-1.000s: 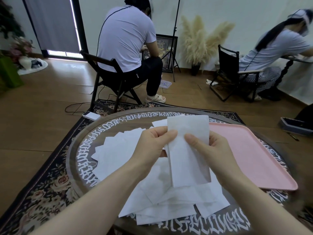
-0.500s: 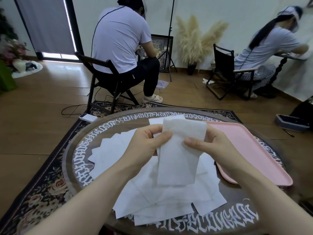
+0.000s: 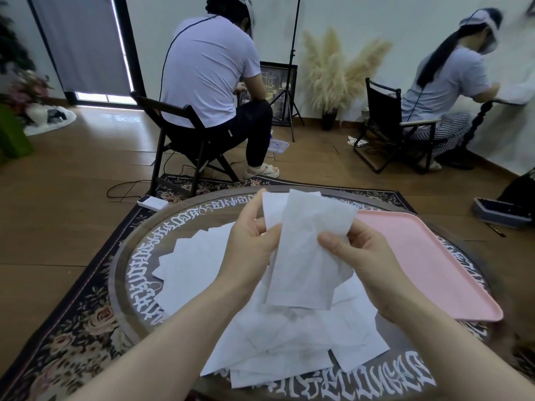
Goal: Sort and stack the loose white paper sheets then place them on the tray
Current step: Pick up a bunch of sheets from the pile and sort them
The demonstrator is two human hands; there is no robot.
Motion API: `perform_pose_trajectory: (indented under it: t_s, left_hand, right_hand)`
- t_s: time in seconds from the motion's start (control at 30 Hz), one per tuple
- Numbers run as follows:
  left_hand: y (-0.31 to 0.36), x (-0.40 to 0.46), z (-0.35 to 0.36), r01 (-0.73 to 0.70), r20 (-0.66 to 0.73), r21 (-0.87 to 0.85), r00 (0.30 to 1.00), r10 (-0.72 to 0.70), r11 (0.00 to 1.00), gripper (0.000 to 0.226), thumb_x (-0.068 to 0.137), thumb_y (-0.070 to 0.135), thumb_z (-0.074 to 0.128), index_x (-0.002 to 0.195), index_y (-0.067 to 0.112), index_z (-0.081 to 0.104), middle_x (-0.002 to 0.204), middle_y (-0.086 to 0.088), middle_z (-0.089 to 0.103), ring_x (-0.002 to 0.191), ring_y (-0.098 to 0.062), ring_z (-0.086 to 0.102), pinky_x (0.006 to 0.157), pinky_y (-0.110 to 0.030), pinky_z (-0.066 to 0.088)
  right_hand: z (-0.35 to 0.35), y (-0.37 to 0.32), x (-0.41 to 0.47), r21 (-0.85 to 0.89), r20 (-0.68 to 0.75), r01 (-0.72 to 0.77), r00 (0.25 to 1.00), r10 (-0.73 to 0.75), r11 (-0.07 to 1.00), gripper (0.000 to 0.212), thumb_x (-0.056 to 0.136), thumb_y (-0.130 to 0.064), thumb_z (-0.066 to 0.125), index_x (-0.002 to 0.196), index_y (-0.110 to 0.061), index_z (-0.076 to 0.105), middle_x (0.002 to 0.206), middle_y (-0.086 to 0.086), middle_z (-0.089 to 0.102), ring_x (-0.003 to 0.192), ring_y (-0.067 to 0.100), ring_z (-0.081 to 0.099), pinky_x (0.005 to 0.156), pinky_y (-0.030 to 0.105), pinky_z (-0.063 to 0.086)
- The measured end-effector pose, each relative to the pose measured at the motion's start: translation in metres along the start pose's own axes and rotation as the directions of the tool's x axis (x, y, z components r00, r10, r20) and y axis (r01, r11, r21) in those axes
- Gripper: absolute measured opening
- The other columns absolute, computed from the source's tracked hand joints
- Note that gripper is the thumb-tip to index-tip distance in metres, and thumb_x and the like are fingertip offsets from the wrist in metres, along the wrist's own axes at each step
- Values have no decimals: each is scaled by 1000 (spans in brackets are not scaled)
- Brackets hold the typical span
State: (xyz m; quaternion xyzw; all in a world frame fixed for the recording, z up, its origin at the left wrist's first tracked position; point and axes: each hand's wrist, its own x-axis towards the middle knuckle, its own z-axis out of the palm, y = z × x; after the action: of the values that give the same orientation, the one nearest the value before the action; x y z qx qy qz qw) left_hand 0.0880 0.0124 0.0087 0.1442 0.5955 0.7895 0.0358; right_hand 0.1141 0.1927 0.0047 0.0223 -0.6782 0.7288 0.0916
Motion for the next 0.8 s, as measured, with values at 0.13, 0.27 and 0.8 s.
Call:
perform_pose_trajectory:
  t_s: [0.13,0.27,0.8]
  left_hand:
    - [0,-1,4,-72,-23,54,997,73,996,31,96,2,57,116,23,67,100,4,76,77,-8,70,57,-17,50]
    - [-2,-1,5,2,-20,17,1000,-1,1000,19,96,4,57,106,16,68,82,10,75,65,-2,67,51,-14,47]
    - [-3,10,-9,147,-224,-153,958,-180,977,11,96,15,59,94,16,70,91,-1,77,82,-18,71,78,-34,55]
  right_hand:
    - [1,0,0,13,-17,4,1000,-3,1000,39,72,-20,73,109,-9,72,106,7,76,92,18,71,74,25,57]
    - [0,-1,-1,31,-11,1,1000,-1,1000,38,74,-23,70,110,-10,71,107,8,75,93,20,71,74,27,57]
    - [-7,-6,0,286,28,-232,972,234,930,44,79,-24,61,121,-12,66,117,5,72,99,20,70,85,34,55]
